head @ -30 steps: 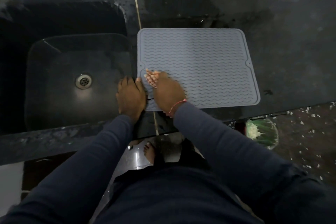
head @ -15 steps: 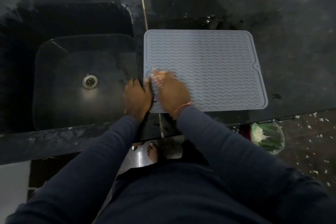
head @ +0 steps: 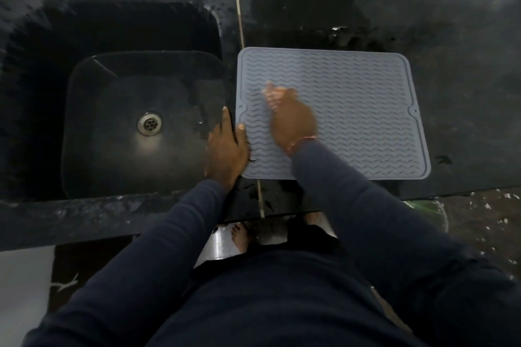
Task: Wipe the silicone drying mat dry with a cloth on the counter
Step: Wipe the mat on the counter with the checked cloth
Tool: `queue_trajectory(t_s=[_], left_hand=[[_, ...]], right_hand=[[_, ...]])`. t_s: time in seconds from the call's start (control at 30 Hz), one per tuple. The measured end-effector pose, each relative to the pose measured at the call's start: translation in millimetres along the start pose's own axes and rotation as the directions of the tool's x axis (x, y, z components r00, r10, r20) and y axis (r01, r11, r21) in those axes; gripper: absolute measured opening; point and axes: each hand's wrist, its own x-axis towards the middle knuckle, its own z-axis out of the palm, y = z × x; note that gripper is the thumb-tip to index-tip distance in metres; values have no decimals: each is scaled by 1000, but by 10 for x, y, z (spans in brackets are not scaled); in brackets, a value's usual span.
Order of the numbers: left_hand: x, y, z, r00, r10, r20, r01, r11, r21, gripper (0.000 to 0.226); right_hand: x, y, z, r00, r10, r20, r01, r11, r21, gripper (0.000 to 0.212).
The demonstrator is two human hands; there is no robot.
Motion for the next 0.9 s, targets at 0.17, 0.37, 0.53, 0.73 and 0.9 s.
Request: queue_trajectory(t_s=[0.17, 0.37, 0.53, 0.73, 0.9], left_hand=[[11, -42, -3, 997, 77, -32, -75, 996, 58, 52], [-4, -10, -1, 997, 64, -47, -61, 995, 75, 48], [8, -10, 2, 998, 37, -50, -33, 996, 81, 50], [6, -26, 19, 998, 5, -56, 0, 995, 97, 52], [-28, 64, 4, 996, 13, -93, -2, 993, 116, 51]], right_hand=[[37, -253, 12, 961, -193, 197, 147, 963, 226, 26], [739, 772, -697, 972, 197, -127, -182, 976, 115, 49], [374, -85, -56, 985, -168, 39, 165, 984, 67, 31], [560, -196, -168, 917, -327, 227, 257, 923, 287, 30], [1230, 779, -973, 999, 24, -25, -25, 999, -38, 37]])
